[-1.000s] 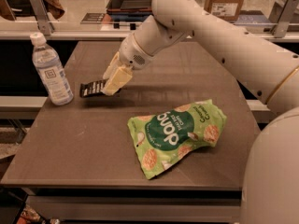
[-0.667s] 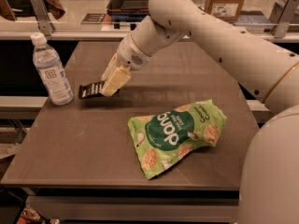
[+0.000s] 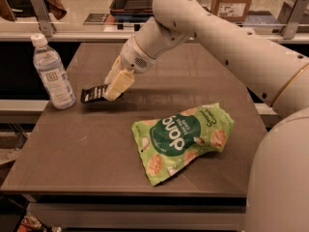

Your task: Move rxbar chocolate near blue plastic bottle

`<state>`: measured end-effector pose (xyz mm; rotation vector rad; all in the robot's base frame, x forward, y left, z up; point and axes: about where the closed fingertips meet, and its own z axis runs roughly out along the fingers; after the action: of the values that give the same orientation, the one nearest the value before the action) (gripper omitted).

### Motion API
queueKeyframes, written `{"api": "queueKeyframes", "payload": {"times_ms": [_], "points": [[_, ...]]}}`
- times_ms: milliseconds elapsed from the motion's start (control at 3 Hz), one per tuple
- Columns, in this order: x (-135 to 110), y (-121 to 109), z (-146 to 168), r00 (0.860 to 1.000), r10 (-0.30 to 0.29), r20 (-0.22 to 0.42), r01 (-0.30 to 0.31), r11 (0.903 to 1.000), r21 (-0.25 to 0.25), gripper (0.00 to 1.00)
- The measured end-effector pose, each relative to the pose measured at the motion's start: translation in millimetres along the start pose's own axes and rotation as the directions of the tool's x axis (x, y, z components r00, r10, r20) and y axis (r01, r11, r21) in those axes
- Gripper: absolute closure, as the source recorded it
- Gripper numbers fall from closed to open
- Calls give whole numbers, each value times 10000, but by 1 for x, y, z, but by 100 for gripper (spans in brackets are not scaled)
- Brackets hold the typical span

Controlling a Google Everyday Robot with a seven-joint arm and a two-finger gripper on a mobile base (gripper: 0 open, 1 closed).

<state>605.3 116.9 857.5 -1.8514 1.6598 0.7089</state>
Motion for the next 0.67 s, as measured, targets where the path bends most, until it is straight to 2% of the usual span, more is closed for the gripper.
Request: {"api": "queueKeyframes", "payload": {"times_ms": [667], "points": [[-1,1,4,10000,-17,-3,17,10000,-77,15]]}}
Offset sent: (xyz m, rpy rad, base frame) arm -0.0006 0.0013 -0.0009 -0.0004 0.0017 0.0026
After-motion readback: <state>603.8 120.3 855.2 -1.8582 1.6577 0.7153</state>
